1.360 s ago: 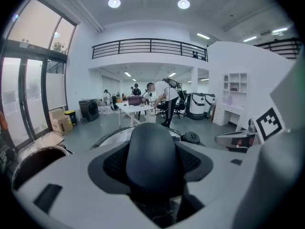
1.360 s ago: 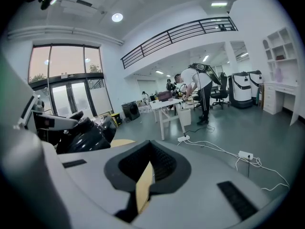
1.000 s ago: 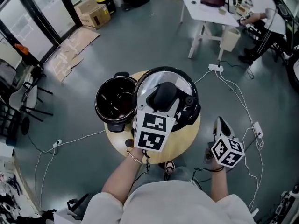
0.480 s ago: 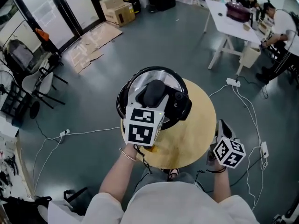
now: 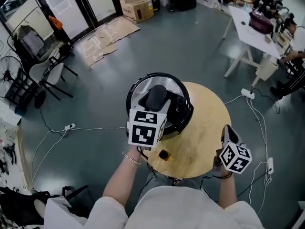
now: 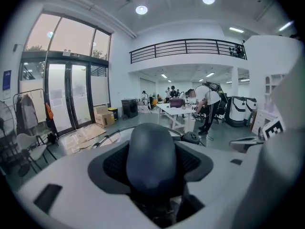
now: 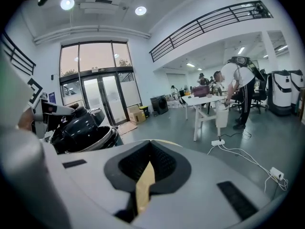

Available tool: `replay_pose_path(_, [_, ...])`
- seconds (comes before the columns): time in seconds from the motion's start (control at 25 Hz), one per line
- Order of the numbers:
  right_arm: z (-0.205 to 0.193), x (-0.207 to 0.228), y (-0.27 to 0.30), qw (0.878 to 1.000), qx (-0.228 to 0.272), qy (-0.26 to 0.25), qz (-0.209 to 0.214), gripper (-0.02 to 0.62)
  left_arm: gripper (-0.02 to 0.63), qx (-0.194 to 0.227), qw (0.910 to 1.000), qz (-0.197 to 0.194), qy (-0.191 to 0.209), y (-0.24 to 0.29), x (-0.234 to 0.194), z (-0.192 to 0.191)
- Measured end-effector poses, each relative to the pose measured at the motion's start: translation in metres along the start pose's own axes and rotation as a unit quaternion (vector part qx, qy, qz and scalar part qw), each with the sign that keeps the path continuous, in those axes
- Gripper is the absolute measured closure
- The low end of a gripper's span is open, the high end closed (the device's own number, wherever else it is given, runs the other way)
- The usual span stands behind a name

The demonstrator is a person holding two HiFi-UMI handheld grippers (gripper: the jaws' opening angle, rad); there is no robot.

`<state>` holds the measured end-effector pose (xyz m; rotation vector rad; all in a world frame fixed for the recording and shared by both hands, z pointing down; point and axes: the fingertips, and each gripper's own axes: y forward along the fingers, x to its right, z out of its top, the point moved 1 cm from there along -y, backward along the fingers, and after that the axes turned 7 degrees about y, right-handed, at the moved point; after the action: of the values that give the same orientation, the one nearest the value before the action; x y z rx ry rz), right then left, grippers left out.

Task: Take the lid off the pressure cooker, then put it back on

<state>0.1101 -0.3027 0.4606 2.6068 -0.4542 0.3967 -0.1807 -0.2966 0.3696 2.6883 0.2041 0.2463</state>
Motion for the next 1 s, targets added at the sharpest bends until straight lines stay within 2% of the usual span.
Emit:
replay_pose_path(0.84, [-0.015, -0.010, 0.030, 0.999, -0.025, 0.008, -0.027, 0.595, 0.334, -0.040, 0.9974, -0.060, -0.003, 0.035, -0.015, -0.023])
replay_pose_path(1.0, [-0.017, -0.010, 0.032, 0.999, -0.027, 0.010, -0.030, 0.594, 0.333, -0.047, 0.9963, -0.069, -0.021, 0.039, -0.016, -0.030])
